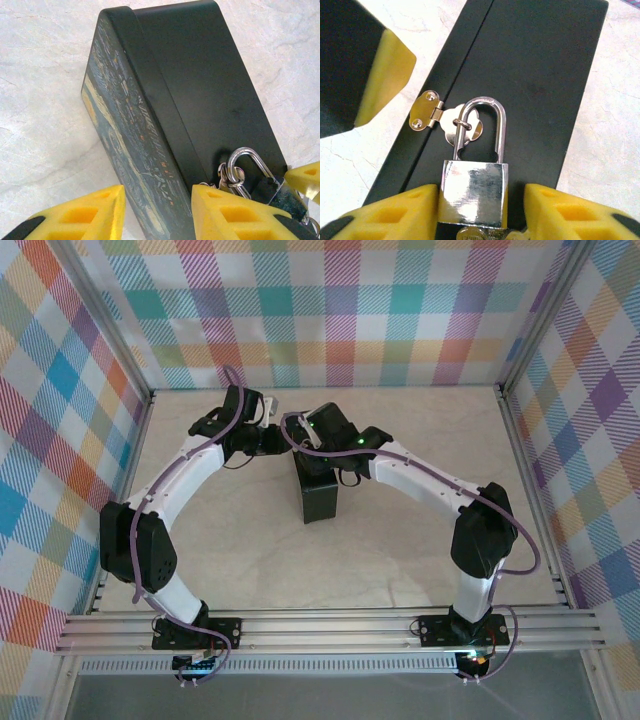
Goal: Unlock a padlock with a key
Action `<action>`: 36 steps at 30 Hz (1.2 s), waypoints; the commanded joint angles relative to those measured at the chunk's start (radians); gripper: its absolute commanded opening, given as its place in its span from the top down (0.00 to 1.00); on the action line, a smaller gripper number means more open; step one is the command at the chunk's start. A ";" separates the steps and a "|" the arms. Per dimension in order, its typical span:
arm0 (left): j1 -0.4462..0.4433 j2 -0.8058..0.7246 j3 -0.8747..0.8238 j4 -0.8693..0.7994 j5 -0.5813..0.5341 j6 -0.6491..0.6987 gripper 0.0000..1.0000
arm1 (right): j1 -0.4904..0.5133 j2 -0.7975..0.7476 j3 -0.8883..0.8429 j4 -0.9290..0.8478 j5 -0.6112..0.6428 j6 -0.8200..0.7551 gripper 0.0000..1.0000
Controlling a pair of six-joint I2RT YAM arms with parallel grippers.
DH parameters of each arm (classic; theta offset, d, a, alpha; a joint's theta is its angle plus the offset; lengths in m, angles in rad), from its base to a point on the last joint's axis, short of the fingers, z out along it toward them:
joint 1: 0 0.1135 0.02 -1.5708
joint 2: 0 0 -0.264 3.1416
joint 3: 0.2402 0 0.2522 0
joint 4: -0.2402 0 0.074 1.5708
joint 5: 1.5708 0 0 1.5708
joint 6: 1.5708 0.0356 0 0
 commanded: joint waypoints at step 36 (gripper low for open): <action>0.011 0.031 0.136 0.004 -0.035 -0.038 0.61 | -0.233 -0.167 -0.248 0.451 -0.674 0.644 0.75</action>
